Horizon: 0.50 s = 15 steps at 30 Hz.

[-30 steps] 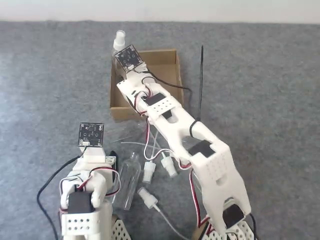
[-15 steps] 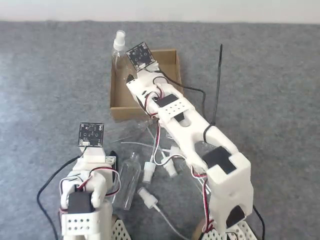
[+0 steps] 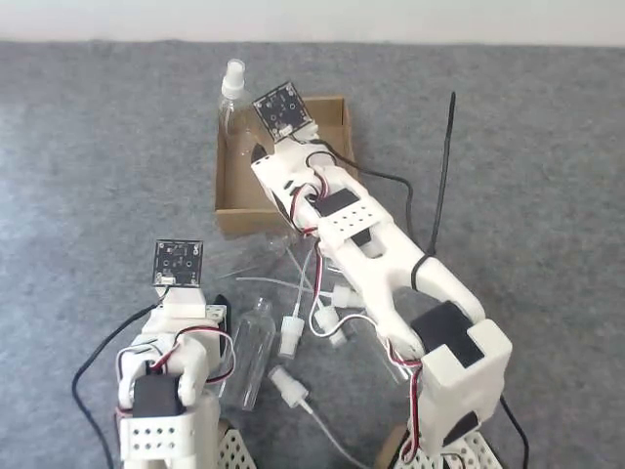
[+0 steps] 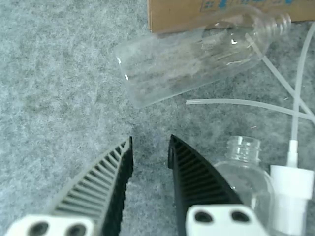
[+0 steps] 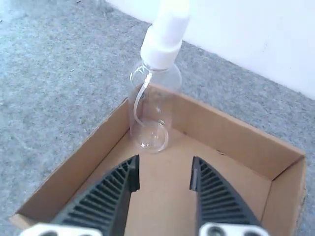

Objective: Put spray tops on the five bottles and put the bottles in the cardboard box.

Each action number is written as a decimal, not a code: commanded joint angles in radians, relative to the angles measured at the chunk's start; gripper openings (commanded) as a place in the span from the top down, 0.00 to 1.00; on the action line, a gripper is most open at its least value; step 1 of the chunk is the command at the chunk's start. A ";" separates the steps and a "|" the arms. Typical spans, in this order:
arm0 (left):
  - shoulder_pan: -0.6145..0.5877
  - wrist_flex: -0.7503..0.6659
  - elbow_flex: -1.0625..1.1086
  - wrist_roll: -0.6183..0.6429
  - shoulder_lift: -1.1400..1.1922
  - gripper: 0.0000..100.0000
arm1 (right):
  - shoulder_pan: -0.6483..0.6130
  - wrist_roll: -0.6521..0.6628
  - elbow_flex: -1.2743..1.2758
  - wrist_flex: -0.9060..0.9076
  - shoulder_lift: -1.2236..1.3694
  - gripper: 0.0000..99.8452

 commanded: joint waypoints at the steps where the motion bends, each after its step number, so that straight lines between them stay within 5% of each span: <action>1: -0.002 0.005 -0.012 -0.003 -0.012 0.89 | 0.008 0.002 -0.003 0.002 -0.088 0.87; 15: -0.002 0.005 -0.012 -0.003 -0.012 0.89 | 0.013 0.000 -0.006 0.194 -0.188 0.87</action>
